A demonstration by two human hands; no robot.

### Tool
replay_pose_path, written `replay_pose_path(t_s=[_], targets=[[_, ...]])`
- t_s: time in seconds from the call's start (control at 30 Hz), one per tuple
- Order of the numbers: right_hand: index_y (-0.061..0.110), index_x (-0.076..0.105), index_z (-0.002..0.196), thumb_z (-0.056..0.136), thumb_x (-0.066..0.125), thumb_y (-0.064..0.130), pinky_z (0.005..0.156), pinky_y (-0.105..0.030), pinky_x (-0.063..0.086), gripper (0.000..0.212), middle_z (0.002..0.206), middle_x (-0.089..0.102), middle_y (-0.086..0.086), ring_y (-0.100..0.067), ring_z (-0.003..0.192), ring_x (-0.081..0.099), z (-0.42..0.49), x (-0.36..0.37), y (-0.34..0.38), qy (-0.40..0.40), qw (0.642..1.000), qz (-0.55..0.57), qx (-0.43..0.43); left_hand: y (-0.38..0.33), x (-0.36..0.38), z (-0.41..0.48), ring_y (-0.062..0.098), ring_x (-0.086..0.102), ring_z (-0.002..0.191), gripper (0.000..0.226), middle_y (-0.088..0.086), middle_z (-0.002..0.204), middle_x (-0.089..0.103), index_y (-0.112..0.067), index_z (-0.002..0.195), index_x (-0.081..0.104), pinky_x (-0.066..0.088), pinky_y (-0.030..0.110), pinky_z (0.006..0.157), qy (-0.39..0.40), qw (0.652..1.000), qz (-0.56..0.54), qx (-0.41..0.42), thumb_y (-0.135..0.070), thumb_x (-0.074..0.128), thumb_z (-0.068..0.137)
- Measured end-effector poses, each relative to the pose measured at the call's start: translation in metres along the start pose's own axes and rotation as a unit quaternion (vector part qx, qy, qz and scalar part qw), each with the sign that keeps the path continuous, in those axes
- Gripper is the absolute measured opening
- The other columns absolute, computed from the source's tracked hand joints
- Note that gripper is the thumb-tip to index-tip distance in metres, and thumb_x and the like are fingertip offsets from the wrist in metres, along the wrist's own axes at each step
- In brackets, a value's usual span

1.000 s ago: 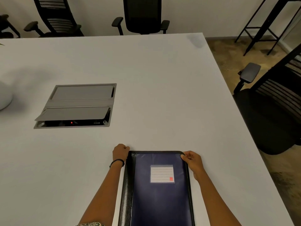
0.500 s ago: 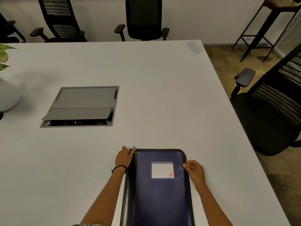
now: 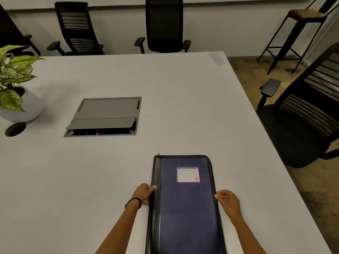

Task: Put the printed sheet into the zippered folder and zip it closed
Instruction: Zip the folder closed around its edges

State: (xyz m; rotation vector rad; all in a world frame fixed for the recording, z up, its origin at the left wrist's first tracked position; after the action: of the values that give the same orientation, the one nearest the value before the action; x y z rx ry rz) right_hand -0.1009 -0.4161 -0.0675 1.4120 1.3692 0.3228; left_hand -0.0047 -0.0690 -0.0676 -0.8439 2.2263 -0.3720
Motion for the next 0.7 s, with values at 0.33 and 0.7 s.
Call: replay_pose_path(t_s=[0.33, 0.7], targets=[[-0.004, 0.067, 0.094, 0.079, 0.069, 0.005, 0.079, -0.032, 0.047, 0.018, 0.097, 0.069, -0.021, -0.03, 0.084, 0.062, -0.061, -0.011, -0.028, 0.002, 1.0, -0.016, 0.014, 0.047, 0.024, -0.048, 0.012, 0.059, 0.063, 0.033, 0.002, 0.07, 0.057, -0.013, 0.07, 0.051, 0.053, 0.024, 0.057, 0.088, 0.995, -0.044, 0.009, -0.035, 0.055, 0.094], [-0.002, 0.062, 0.111, 0.085, 0.061, 0.003, 0.096, -0.047, 0.047, 0.027, 0.115, 0.065, -0.021, -0.037, 0.104, 0.06, -0.108, -0.004, -0.057, -0.021, 0.996, 0.047, 0.073, 0.097, 0.046, -0.082, 0.002, 0.06, 0.071, 0.024, -0.008, 0.074, 0.063, -0.025, 0.071, 0.057, 0.053, 0.016, 0.057, 0.195, 0.98, 0.006, 0.034, -0.041, 0.059, 0.09]])
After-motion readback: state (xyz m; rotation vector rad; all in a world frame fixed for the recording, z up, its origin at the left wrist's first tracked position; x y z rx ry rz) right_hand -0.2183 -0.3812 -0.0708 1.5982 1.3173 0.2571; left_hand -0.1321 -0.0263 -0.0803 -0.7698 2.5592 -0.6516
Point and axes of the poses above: each hand's wrist, its own z-axis towards the middle knuckle, its own x-axis out of the palm, y = z × x, the point moved 6 cm from there along z, towards the middle knuckle
